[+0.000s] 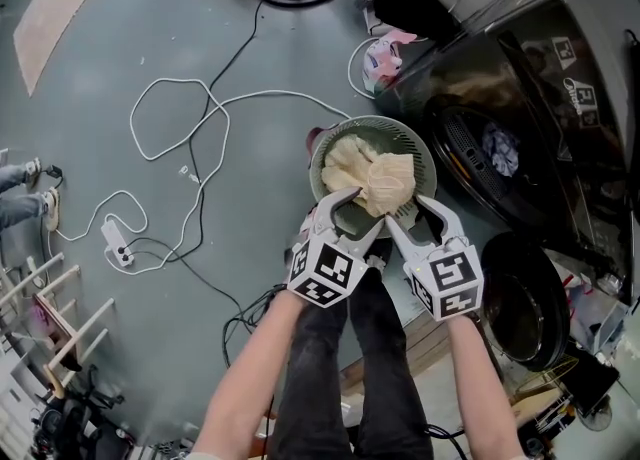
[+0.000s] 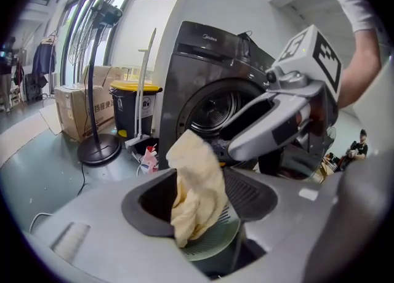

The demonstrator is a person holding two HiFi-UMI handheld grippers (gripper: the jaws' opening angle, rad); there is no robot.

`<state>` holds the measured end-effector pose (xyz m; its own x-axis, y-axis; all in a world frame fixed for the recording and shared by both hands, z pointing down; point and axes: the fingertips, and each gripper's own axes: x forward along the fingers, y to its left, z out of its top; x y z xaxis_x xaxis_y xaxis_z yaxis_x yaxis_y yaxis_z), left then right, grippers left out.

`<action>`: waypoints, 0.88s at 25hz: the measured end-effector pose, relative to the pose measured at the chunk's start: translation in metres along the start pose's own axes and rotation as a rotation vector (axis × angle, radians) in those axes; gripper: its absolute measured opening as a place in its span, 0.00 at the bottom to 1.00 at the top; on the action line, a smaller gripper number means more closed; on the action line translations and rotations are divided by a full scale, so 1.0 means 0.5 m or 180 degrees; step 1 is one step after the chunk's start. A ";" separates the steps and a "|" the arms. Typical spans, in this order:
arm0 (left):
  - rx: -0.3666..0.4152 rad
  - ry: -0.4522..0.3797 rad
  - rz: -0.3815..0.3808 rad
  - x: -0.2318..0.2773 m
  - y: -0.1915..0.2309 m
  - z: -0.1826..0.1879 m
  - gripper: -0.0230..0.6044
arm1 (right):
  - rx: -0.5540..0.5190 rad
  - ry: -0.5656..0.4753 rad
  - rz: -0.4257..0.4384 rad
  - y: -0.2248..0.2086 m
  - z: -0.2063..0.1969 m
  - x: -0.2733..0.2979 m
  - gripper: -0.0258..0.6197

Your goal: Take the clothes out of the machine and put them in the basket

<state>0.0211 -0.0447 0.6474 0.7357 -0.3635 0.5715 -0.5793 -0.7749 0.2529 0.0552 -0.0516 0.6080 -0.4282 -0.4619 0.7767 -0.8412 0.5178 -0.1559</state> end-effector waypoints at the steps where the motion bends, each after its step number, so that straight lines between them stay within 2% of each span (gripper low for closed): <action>1: -0.0012 -0.0010 0.0015 0.000 0.004 0.001 0.50 | 0.0005 -0.0012 -0.0008 -0.002 0.000 -0.001 0.33; 9: -0.0061 -0.0047 0.0009 0.003 0.004 0.009 0.50 | 0.0018 -0.0001 -0.0170 -0.050 -0.019 -0.010 0.33; 13: -0.0087 -0.0060 -0.0046 0.009 -0.005 0.011 0.50 | 0.0035 0.0020 -0.0502 -0.124 -0.038 -0.017 0.33; 18: -0.0119 -0.0095 -0.0086 0.035 -0.021 0.022 0.50 | 0.0260 0.0040 -0.1000 -0.257 -0.072 -0.047 0.33; 22: -0.0089 -0.0214 -0.0145 0.095 -0.026 0.033 0.50 | 0.0440 -0.0050 -0.1442 -0.373 -0.102 -0.065 0.33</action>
<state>0.0695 -0.0605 0.6583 0.7829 -0.3630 0.5053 -0.5536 -0.7770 0.2995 0.2428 -0.0962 0.6429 -0.0120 -0.6305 0.7761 -0.9801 0.1613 0.1159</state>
